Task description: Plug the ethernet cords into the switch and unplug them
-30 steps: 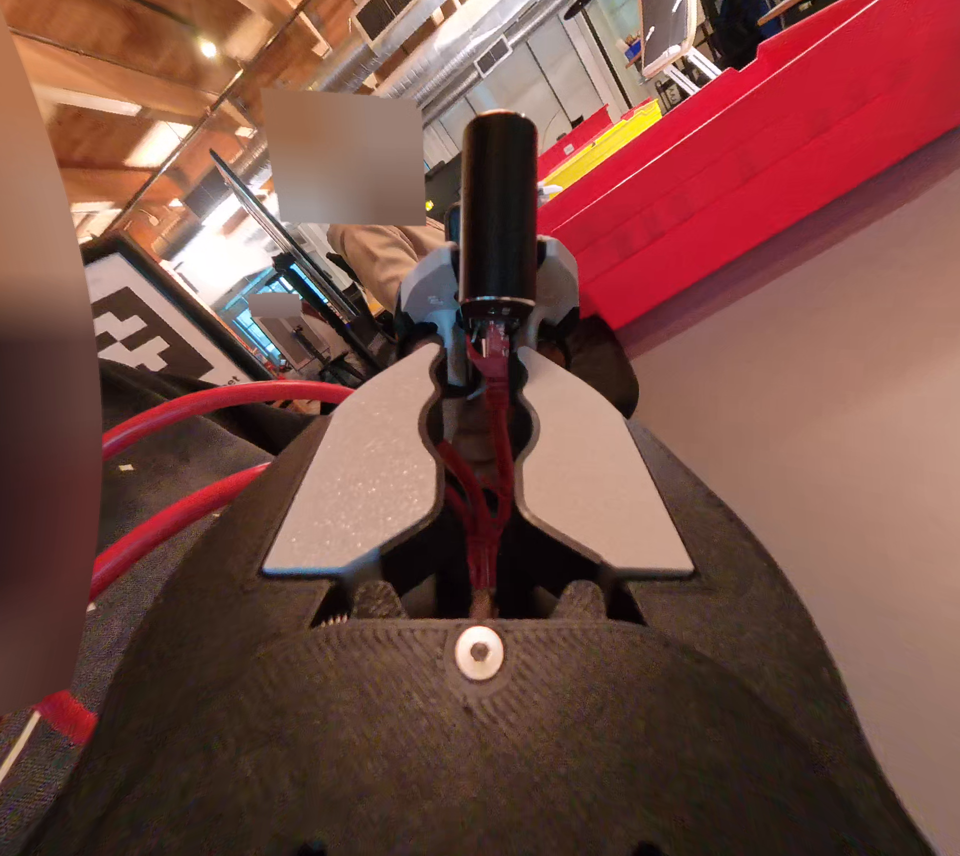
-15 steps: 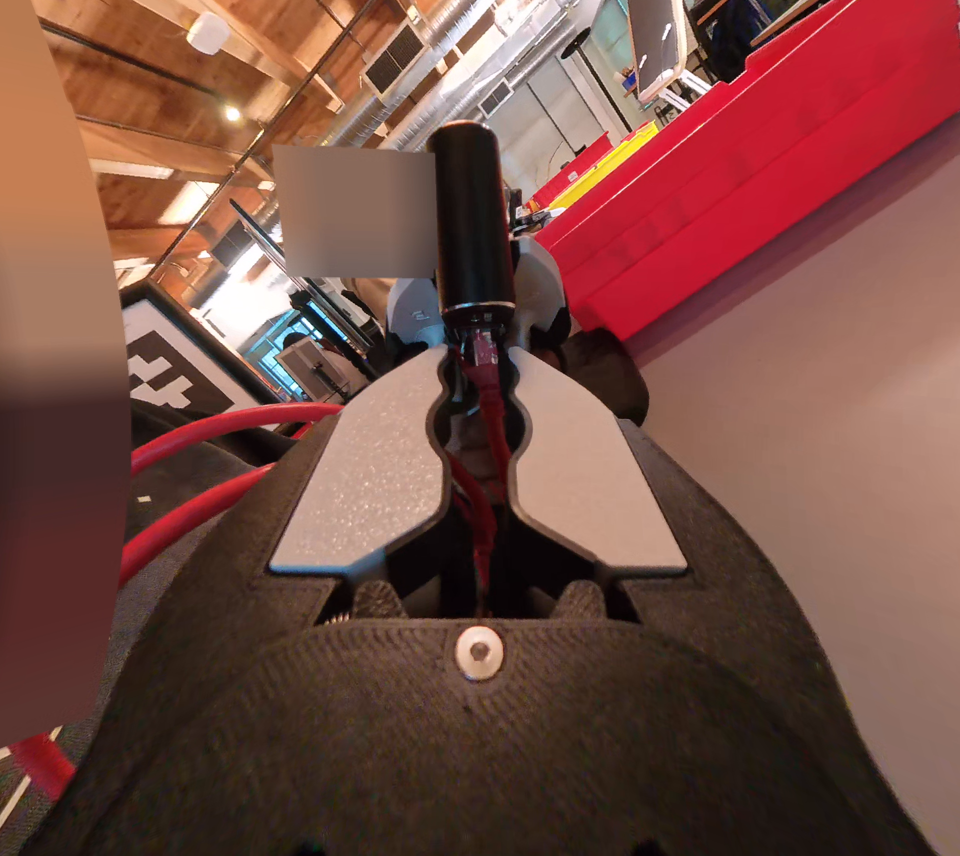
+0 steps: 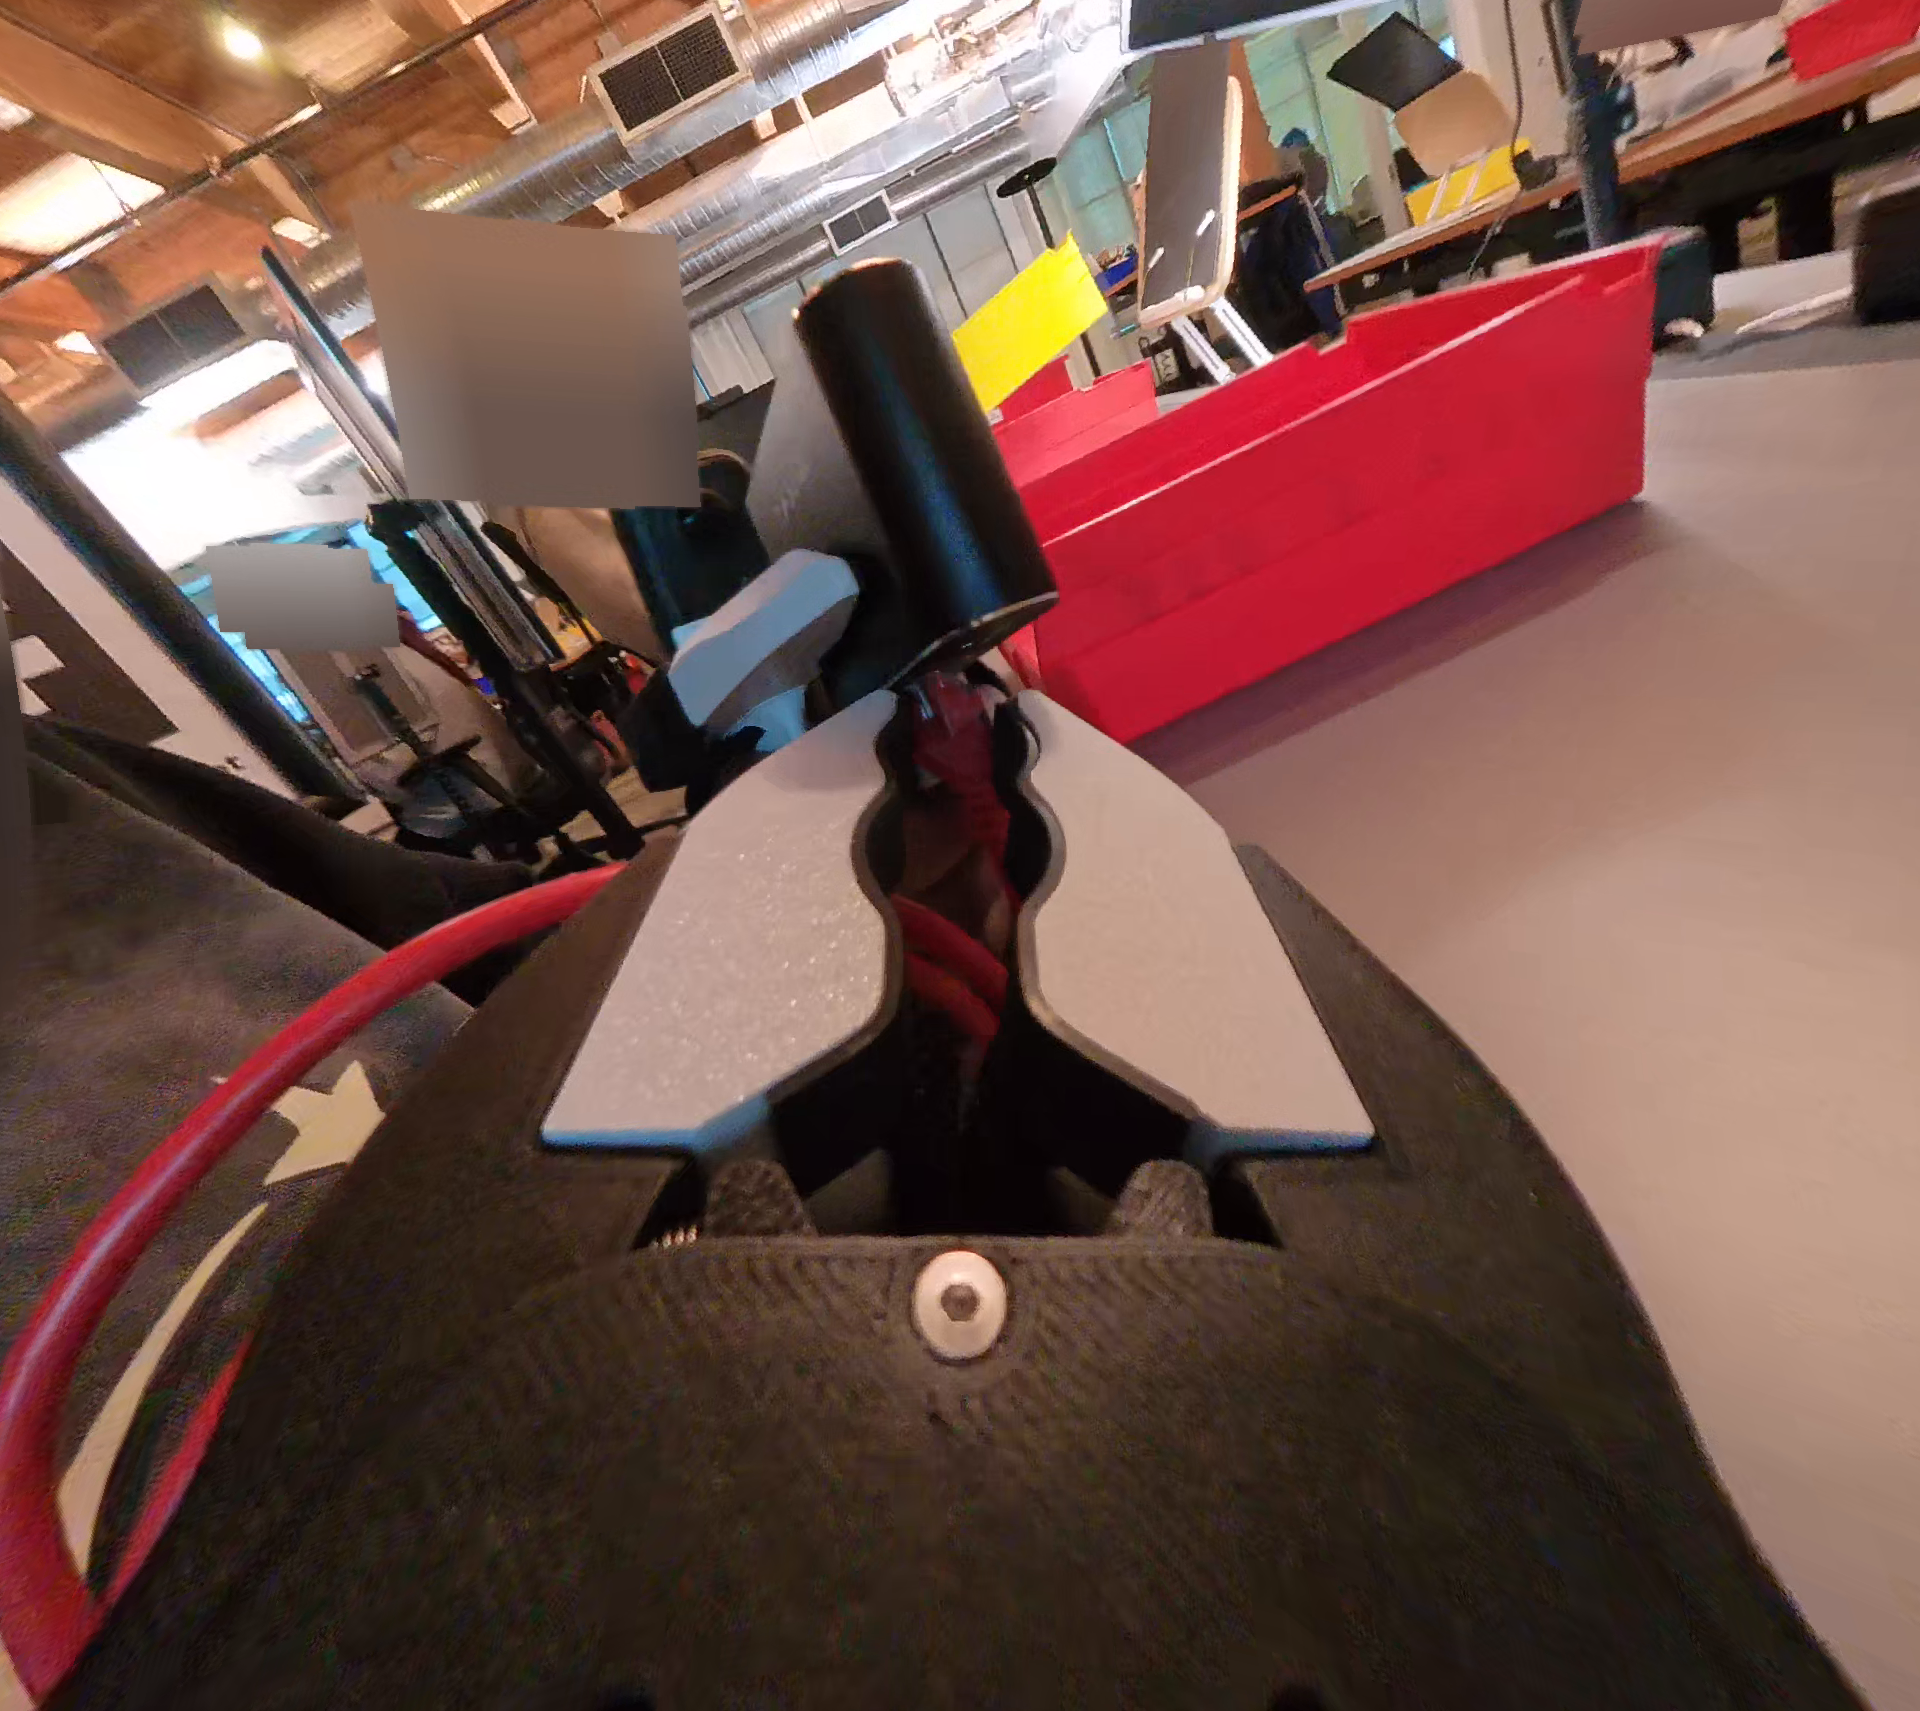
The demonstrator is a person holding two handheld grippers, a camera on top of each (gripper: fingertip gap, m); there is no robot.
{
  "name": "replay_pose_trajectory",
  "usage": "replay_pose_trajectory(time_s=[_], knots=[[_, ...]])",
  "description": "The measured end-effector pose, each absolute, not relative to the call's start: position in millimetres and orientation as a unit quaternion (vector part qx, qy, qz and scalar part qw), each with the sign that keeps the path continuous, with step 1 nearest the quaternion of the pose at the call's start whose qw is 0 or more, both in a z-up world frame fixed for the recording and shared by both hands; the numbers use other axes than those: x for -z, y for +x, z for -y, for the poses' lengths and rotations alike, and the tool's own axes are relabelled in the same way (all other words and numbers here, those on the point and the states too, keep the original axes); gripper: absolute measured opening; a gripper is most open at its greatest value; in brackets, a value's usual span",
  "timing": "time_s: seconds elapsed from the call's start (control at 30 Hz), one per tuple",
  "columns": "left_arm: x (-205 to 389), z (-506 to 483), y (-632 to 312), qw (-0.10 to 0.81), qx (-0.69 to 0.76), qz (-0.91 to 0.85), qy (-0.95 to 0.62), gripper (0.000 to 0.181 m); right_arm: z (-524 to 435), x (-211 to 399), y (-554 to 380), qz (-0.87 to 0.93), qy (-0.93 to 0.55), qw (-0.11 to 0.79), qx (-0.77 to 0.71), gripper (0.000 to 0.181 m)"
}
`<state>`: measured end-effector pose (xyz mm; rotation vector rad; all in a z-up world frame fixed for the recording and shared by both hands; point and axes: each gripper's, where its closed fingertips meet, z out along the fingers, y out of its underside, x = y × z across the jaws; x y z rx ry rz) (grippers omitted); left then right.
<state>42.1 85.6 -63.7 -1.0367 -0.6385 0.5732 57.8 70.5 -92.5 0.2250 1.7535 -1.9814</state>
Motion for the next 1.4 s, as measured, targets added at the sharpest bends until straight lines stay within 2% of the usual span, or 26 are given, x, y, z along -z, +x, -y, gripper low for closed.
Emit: replay_pose_trajectory(time_s=[0.07, 0.27, 0.3, 0.37, 0.43, 0.47, 0.67, 0.87, 0.93, 1.0, 1.17, 1.4], knots=[[56, -86, 49, 0.783, -0.299, 0.267, -0.476, 0.027, -70, 87, 64, -0.641, 0.070, 0.230, 0.728, 0.014], [36, -77, 69, 0.815, -0.335, 0.214, -0.422, 0.026, -62, 79, 81, -0.624, 0.076, 0.278, 0.726, 0.014], [34, -74, 71, 0.819, -0.337, 0.211, -0.413, 0.026, -61, 83, 81, -0.638, 0.076, 0.258, 0.721, 0.014], [13, -44, 83, 0.857, -0.346, 0.200, -0.326, 0.026, -63, 114, 51, -0.690, 0.095, 0.115, 0.708, 0.013], [9, -10, 79, 0.866, -0.333, 0.235, -0.291, 0.026, -71, 107, 48, -0.660, 0.118, 0.186, 0.718, 0.013], [13, 0, 75, 0.870, -0.320, 0.251, -0.280, 0.026, -73, 97, 46, -0.657, 0.102, 0.175, 0.727, 0.013], [24, -8, 61, 0.872, -0.269, 0.274, -0.304, 0.027, -124, 6, -5, -0.616, 0.064, 0.026, 0.785, 0.013], [27, -10, 58, 0.881, -0.236, 0.281, -0.298, 0.027, -265, -79, -79, -0.558, 0.128, -0.316, 0.757, 0.013], [29, -11, 56, 0.880, -0.233, 0.286, -0.301, 0.026, -320, -93, -95, -0.525, 0.171, -0.421, 0.719, 0.013], [30, -13, 56, 0.880, -0.224, 0.285, -0.306, 0.026, -363, -91, -111, -0.507, 0.215, -0.489, 0.677, 0.013], [31, -18, 56, 0.878, -0.222, 0.282, -0.317, 0.027, -410, -67, -142, -0.498, 0.243, -0.560, 0.616, 0.013], [32, -22, 54, 0.874, -0.217, 0.285, -0.328, 0.026, -397, -16, -189, -0.569, 0.215, -0.606, 0.512, 0.014]])
